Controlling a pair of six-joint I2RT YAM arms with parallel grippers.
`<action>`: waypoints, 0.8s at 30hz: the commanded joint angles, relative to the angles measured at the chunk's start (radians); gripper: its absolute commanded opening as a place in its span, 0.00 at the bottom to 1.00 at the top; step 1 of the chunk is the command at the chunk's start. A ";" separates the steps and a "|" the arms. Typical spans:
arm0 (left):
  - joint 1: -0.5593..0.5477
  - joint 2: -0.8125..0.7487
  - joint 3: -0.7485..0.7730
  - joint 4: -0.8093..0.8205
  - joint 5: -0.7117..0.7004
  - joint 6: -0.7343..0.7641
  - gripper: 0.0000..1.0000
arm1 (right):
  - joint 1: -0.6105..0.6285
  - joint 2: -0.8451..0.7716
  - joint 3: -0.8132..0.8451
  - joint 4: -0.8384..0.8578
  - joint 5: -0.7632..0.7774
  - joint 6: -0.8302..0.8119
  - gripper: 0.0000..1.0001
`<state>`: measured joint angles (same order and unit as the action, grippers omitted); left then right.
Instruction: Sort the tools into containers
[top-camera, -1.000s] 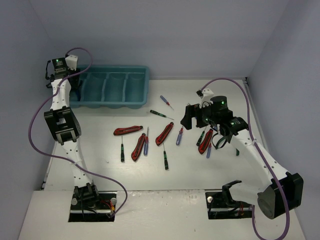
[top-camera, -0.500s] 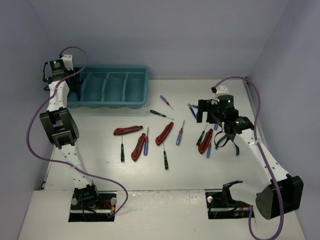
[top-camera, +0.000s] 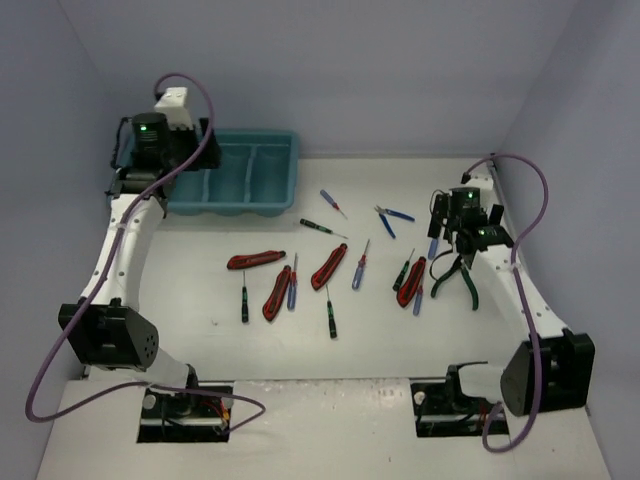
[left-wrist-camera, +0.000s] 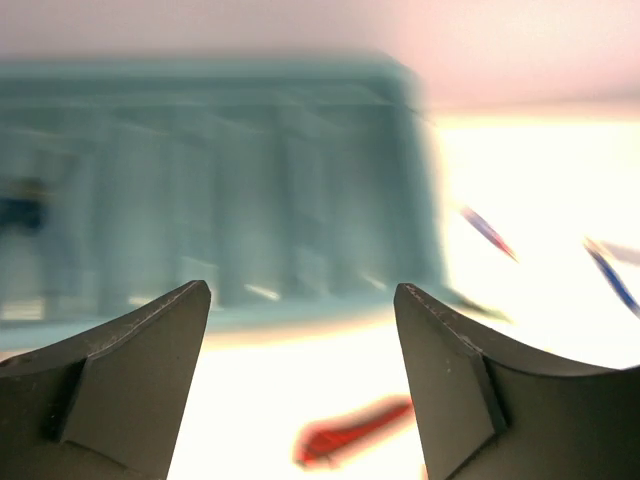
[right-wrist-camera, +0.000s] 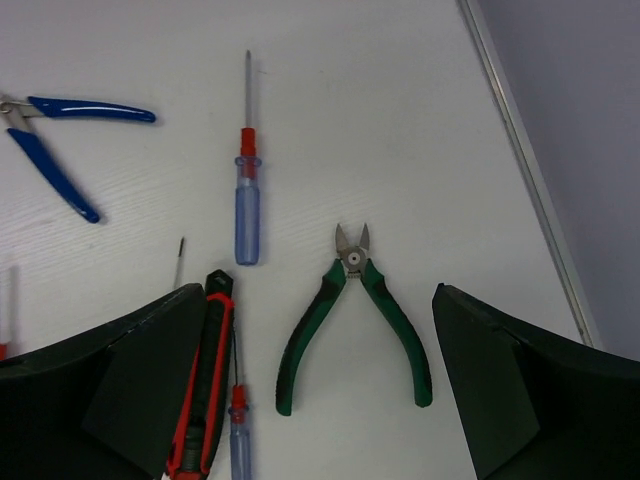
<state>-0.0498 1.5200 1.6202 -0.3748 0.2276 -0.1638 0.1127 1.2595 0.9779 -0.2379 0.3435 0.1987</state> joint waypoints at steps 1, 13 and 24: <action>-0.148 -0.117 -0.127 -0.007 0.026 -0.079 0.72 | -0.067 0.060 0.001 0.014 0.017 0.060 0.93; -0.292 -0.390 -0.401 -0.019 0.070 -0.119 0.72 | -0.329 0.210 -0.116 0.020 -0.275 0.148 0.82; -0.311 -0.457 -0.458 -0.047 0.074 -0.103 0.73 | -0.404 0.280 -0.203 0.042 -0.290 0.197 0.76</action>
<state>-0.3490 1.0733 1.1536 -0.4464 0.2877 -0.2649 -0.2703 1.5113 0.7811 -0.2144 0.0627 0.3590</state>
